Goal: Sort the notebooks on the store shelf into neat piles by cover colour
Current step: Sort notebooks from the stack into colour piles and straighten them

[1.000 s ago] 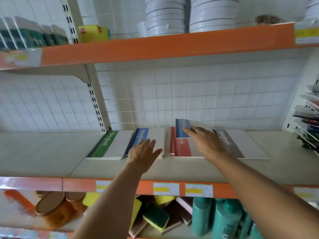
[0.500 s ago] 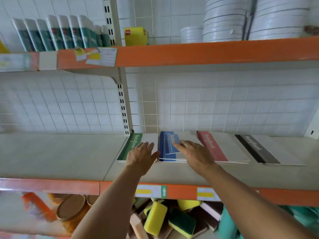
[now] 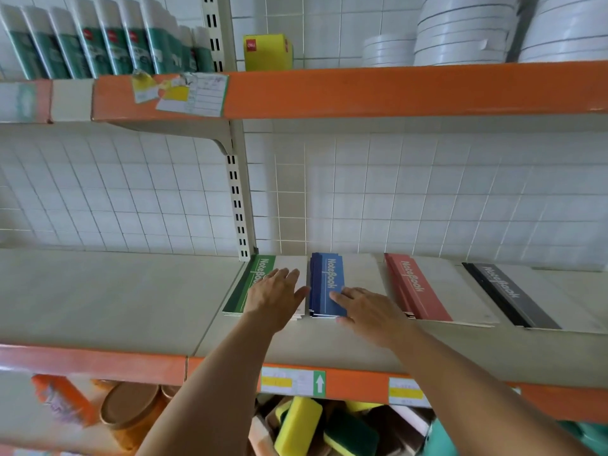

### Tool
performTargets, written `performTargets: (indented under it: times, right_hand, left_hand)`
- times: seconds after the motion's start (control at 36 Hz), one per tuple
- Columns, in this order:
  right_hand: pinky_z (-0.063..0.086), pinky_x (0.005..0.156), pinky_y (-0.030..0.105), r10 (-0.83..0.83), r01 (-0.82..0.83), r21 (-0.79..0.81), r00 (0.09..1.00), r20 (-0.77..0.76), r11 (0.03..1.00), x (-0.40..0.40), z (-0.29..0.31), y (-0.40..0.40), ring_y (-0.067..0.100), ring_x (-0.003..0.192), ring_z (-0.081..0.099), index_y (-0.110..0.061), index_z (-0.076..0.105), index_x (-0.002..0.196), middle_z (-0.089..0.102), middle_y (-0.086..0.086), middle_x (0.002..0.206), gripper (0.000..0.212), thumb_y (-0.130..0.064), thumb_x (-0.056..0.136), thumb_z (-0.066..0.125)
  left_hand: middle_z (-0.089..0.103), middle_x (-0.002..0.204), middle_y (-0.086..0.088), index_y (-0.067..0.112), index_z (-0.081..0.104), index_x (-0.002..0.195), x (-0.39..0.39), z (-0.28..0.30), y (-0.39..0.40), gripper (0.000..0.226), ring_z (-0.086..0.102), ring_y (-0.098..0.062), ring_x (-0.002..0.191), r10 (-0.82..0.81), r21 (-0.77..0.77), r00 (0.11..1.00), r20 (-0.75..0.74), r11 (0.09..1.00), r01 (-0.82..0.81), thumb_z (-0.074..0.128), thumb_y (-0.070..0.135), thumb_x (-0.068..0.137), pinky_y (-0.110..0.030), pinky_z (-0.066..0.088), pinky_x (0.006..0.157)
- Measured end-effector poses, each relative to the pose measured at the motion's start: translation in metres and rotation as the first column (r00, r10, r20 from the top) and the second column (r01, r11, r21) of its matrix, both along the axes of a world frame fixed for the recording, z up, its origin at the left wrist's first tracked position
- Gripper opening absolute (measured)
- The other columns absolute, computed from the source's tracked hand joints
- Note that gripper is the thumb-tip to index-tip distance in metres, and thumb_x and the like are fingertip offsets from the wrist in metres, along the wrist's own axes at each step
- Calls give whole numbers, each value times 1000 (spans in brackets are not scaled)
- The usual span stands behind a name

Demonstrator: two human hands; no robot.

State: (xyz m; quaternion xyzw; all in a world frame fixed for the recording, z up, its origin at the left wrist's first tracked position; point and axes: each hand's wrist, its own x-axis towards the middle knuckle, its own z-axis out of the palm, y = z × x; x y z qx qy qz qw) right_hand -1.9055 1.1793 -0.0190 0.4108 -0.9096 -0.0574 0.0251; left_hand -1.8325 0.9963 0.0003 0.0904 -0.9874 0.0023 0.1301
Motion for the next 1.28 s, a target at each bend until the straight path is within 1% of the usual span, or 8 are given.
performTargets:
  times: [0.17, 0.31, 0.47, 0.61, 0.78, 0.89, 1.14, 1.28]
  right_hand:
    - [36, 109, 39, -22, 23, -12, 999, 33, 1000, -5, 7, 4, 23, 142, 27, -23, 17, 152, 24, 4, 156, 58, -47, 101, 32]
    - [36, 109, 39, -97, 101, -132, 995, 39, 986, 4, 16, 17, 23, 140, 31, -23, 21, 151, 26, 2, 156, 59, -50, 100, 33]
    - [44, 97, 36, -216, 214, -254, 976, 23, 943, 18, 19, 50, 22, 125, 47, -20, 37, 143, 45, 1, 143, 53, -48, 99, 39]
    - [43, 94, 35, -316, 311, -280, 948, 26, 908, 28, 19, 93, 22, 125, 47, -23, 39, 142, 45, -3, 143, 53, -52, 97, 38]
    - [39, 101, 34, -422, 416, -272, 906, 39, 868, 49, 15, 155, 20, 129, 43, -26, 37, 143, 43, -4, 145, 52, -51, 98, 36]
    - [39, 101, 34, -493, 489, -272, 868, 59, 829, 65, 13, 203, 22, 127, 45, -25, 39, 140, 44, -3, 143, 49, -50, 98, 36]
    - [39, 100, 34, -579, 566, -303, 814, 54, 767, 111, 15, 327, 23, 127, 46, -22, 42, 141, 48, 0, 141, 50, -48, 98, 39]
    - [40, 100, 37, -609, 594, -291, 792, 44, 750, 132, 16, 396, 21, 127, 46, -23, 43, 140, 48, -2, 141, 51, -50, 98, 38]
  left_hand:
    - [52, 134, 1, 20, 42, 137, -2, 2, 3, 46, 51, -18, 121, -3, -4, 1000, -2, 1000, 3, 31, 46, 101, -33, 44, 94]
    - [54, 132, 0, 20, 44, 136, 0, 1, 11, 45, 52, -19, 119, -25, -4, 1000, 16, 1000, 25, 31, 46, 101, -33, 44, 93]
    - [54, 133, 0, 20, 45, 136, -1, -2, 36, 44, 52, -20, 119, -92, 37, 996, 23, 995, 91, 34, 45, 101, -33, 42, 93]
    - [54, 133, -1, 20, 49, 131, -1, -2, 71, 43, 51, -21, 120, -148, 36, 989, 18, 989, 147, 35, 46, 100, -34, 42, 95]
    - [54, 132, 1, 22, 50, 132, 4, -3, 131, 44, 50, -20, 122, -228, 37, 973, 35, 973, 226, 34, 47, 100, -37, 44, 93]
    - [59, 124, 1, 22, 56, 123, 8, -6, 180, 41, 54, -20, 116, -283, -4, 959, 22, 959, 283, 34, 49, 99, -31, 43, 89]
    - [54, 133, 0, 22, 52, 130, 29, -8, 305, 45, 50, -21, 123, -382, -2, 923, 53, 924, 383, 35, 48, 99, -33, 38, 98]
    - [56, 128, -3, 20, 53, 125, 46, -2, 372, 42, 51, -23, 119, -388, -30, 920, 48, 921, 389, 33, 47, 100, -33, 41, 93]
